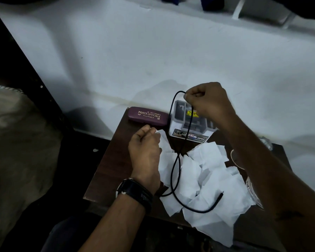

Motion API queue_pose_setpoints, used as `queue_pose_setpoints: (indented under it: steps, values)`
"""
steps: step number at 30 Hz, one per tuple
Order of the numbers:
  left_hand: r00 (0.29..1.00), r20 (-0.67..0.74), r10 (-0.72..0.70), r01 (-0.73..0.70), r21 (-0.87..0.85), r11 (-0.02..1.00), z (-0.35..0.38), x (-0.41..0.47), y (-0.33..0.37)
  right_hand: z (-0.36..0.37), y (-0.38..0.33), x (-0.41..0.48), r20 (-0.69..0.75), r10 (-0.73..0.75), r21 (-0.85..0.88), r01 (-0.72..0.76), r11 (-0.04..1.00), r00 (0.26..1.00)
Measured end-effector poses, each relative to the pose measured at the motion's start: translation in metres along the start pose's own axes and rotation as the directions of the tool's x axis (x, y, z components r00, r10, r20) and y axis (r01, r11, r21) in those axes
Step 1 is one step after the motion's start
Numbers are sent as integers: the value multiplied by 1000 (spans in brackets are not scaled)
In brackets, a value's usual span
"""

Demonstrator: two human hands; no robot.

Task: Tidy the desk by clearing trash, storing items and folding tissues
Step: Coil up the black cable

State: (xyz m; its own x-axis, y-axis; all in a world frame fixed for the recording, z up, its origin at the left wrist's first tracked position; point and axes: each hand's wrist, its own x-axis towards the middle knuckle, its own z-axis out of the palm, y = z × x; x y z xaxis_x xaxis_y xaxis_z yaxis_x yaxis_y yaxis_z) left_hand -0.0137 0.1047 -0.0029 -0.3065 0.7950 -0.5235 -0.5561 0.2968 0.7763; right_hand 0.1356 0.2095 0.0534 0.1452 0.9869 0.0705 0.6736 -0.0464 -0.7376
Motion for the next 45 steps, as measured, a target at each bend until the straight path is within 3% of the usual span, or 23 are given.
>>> queue_pose_setpoints:
  steps: [8, 12, 15, 25, 31, 36, 39, 43, 45]
  values:
    - [996, 87, 10, -21, 128, 992, 3, -1, -8, -37, -23, -30, -16, -65, 123, 66, 990, 998]
    - [937, 345, 45, -201, 432, 879, 6, -9, -19, -63, -37, -49, -41, -82, 234, 90, 968, 996]
    - [884, 464, 64, -333, 526, 783, 7, -17, -27, -86, -48, -60, -84, -85, 290, 106, 951, 993]
    - [786, 580, 213, -433, 273, 859, 6, -85, 20, -189, -86, -111, -340, -96, 331, 214, 919, 936]
    - [639, 660, 394, -559, 47, 828, 24, -170, 103, -243, -123, -145, -357, -138, 396, 283, 874, 924]
    - [498, 676, 543, -748, 18, 663, 42, -223, 155, -251, -146, -165, -350, -216, 290, 325, 900, 912]
    - [374, 731, 570, -840, 6, 543, 52, -254, 191, -266, -166, -182, -377, -409, 61, 463, 884, 831]
    - [213, 799, 562, -923, -23, 383, 73, -293, 243, -286, -206, -207, -135, -654, -275, 606, 746, 744]
    - [181, 788, 589, -919, -77, 386, 84, -307, 265, -299, -224, -209, -96, -690, -308, 638, 706, 717]
